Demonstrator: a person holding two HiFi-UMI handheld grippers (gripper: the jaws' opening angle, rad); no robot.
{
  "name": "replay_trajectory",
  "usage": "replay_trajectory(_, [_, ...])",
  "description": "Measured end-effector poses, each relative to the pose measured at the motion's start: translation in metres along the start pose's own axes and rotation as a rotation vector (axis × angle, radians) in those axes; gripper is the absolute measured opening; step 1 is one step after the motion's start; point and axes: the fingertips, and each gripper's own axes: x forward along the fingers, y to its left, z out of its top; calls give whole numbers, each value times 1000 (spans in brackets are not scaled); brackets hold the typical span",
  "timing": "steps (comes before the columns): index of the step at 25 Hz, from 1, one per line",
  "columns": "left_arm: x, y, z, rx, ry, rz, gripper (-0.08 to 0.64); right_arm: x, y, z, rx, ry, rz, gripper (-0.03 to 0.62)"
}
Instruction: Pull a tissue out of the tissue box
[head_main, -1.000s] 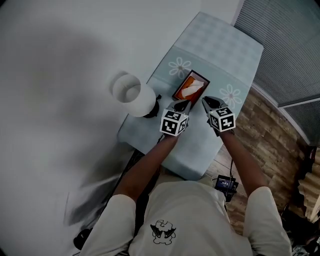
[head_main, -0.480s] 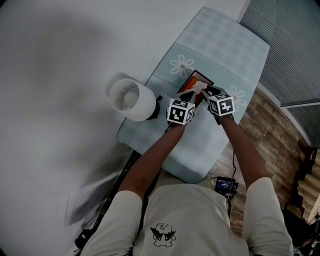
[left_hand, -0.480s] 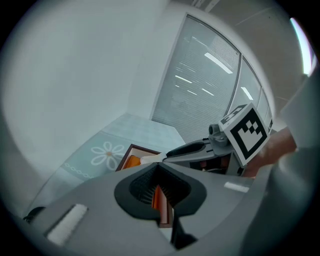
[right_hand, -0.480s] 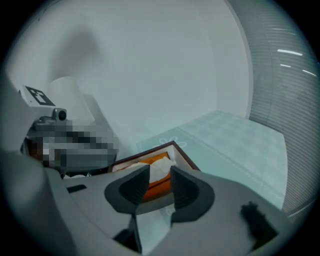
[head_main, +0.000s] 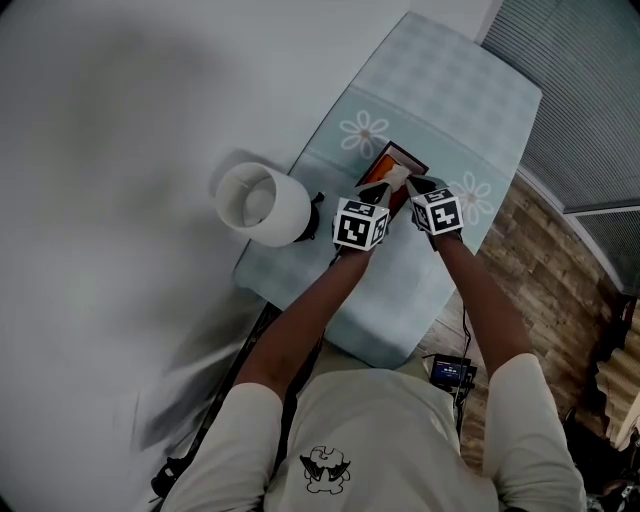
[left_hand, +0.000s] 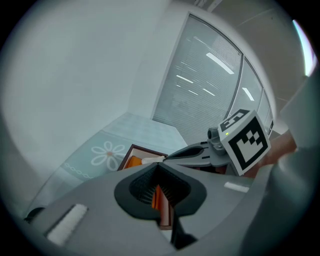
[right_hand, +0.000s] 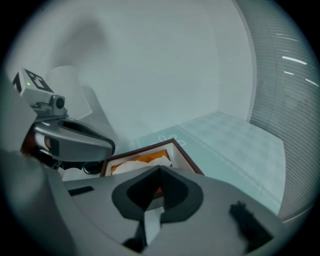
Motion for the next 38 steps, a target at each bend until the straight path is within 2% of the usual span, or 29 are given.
replay_trajectory(12, [-38,-11,-8,35,-28,-9,5,-43,28,11,-14,-82,33,14])
replay_trajectory(16, [-61,-24,-15,75,-38,-11,5,-68,44,11,-33,-113,35,14])
replay_trajectory(26, [-110,-54,-14,31,-121,-25,5,-130,77,6,16,-202,18,14])
replay_trajectory(32, [-136,-85,-10,71,-168,-52,5,-174,95,3,42,-256,11,14])
replay_trajectory(38, [-166,-115,-32,61,-178,-98,5,-231,132,-6,91,-341,10,14])
